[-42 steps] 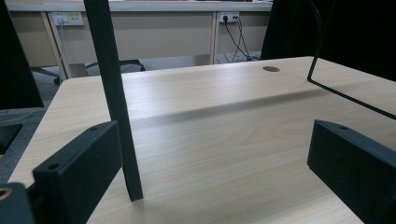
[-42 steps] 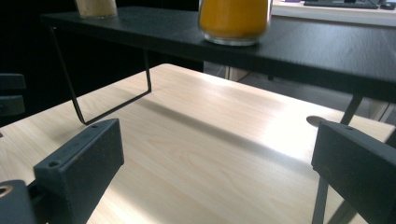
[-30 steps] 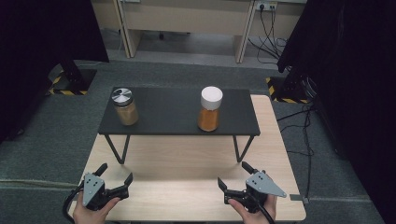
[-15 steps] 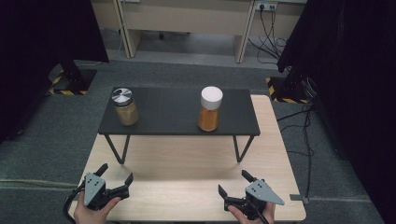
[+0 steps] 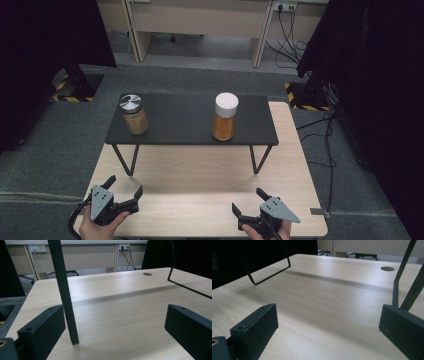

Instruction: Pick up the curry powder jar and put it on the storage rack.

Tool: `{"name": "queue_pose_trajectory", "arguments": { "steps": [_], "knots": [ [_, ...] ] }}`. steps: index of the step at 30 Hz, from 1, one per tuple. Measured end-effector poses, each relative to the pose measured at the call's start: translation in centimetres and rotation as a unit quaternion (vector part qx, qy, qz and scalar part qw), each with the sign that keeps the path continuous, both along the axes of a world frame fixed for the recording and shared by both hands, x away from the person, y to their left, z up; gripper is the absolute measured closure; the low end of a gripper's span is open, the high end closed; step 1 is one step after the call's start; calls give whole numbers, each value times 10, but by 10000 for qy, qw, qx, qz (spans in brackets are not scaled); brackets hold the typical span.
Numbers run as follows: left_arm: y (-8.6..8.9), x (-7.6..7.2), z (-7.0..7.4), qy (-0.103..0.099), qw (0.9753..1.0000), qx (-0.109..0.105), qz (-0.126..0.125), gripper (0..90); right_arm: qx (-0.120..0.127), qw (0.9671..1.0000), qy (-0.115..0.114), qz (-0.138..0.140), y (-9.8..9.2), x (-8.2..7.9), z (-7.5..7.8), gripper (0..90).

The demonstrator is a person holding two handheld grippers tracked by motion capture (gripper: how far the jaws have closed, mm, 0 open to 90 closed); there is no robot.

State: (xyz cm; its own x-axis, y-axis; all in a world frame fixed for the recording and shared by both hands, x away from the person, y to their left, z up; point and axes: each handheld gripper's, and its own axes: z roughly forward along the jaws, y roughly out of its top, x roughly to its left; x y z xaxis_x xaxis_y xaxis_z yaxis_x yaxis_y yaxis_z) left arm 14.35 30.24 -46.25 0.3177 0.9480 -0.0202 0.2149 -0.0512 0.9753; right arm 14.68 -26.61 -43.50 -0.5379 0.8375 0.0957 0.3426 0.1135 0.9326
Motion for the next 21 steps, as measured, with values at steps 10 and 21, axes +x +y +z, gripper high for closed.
{"name": "queue_pose_trajectory", "arguments": {
  "steps": [10, 21],
  "knots": [
    [0, 0, 0, -17, 10000, -4, 15, 20, -116, 9971, 746, 48, 0, 13, -6, 53],
    [0, 1, 0, 7, 10000, 10, 1, 21, -140, 9963, 850, 15, 0, 15, -9, 42]
  ]
}}
